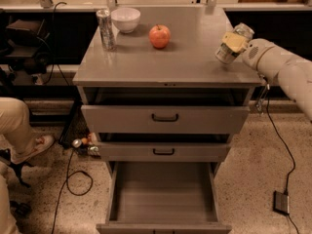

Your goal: Pick 7up can from bottom drawer and place on counter

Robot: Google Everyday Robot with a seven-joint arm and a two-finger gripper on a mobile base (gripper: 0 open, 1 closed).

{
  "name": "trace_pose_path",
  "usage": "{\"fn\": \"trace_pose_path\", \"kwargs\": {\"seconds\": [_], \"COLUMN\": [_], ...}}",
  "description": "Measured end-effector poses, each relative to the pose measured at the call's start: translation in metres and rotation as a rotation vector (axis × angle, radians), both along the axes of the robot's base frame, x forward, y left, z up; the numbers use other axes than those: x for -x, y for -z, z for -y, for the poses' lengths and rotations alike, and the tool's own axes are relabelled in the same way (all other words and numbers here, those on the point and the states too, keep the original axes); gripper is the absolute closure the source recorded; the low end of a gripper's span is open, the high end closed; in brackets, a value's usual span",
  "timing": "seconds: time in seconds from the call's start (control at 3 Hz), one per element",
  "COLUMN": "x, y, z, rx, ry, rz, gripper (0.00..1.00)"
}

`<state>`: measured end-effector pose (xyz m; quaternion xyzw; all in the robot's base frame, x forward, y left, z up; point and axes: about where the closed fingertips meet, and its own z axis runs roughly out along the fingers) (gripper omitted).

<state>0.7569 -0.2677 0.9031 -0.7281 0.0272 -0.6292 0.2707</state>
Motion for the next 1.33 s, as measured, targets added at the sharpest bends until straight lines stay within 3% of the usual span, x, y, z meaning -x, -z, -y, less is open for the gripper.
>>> {"fn": "trace_pose_path", "kwargs": {"seconds": [0.67, 1.33], "x": [-0.017, -0.020], "y": [0.017, 0.022], "z": [-0.026, -0.045], "rx": [0.144, 0.212], "ry": [-0.039, -0.054], "rz": [0.020, 0.029], "gripper": [1.00, 0.55]}}
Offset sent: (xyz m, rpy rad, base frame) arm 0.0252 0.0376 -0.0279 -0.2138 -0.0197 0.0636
